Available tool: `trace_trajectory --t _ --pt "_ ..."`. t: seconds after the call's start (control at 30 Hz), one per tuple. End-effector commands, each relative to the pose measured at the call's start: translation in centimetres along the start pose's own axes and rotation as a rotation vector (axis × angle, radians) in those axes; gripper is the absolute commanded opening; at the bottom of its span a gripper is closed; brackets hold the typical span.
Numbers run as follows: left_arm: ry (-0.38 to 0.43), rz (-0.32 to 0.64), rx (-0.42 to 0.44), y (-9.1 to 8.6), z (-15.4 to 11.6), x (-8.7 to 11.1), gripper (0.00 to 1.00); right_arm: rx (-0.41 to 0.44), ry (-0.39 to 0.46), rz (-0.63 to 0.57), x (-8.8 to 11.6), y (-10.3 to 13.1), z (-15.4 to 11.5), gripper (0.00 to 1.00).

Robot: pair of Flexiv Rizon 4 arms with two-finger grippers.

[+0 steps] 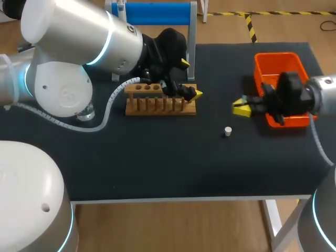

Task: Invert the test tube, pick up the pipette, mount the tip to pipette, aspirate from beaker and dispense into the tube, eject the tip, return the pipette, and cap with the stopper.

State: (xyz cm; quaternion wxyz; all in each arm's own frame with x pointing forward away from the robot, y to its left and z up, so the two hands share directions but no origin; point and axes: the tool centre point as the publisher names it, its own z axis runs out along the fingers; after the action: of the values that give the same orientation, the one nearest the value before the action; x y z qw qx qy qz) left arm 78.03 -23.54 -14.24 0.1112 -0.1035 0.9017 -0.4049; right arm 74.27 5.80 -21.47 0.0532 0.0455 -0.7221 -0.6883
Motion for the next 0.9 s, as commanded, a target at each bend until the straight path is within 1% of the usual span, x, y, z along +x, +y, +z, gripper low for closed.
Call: trace_trajectory --t 0.03,0.2,0.43,0.67,0.9 --pt "0.001 -0.001 -0.006 -0.1 -0.1 0.0 1.00 -0.006 -0.013 0.001 1.6 -1.1 -3.3 0.00" --pt "0.001 -0.001 -0.006 -0.1 -0.1 0.0 1.00 -0.009 -0.016 0.006 2.0 -2.4 -4.6 0.00" --pt "0.001 -0.001 -0.006 -0.1 -0.1 0.0 1.00 -0.046 -0.026 0.015 2.0 -3.9 -6.3 0.00" --pt "0.001 -0.001 -0.006 -0.1 -0.1 0.0 1.00 -0.045 -0.038 0.030 1.9 -4.7 -6.8 0.00" --pt "0.001 -0.001 -0.006 -0.1 -0.1 0.0 1.00 -0.030 -0.035 0.041 1.6 -4.9 -6.7 0.00"
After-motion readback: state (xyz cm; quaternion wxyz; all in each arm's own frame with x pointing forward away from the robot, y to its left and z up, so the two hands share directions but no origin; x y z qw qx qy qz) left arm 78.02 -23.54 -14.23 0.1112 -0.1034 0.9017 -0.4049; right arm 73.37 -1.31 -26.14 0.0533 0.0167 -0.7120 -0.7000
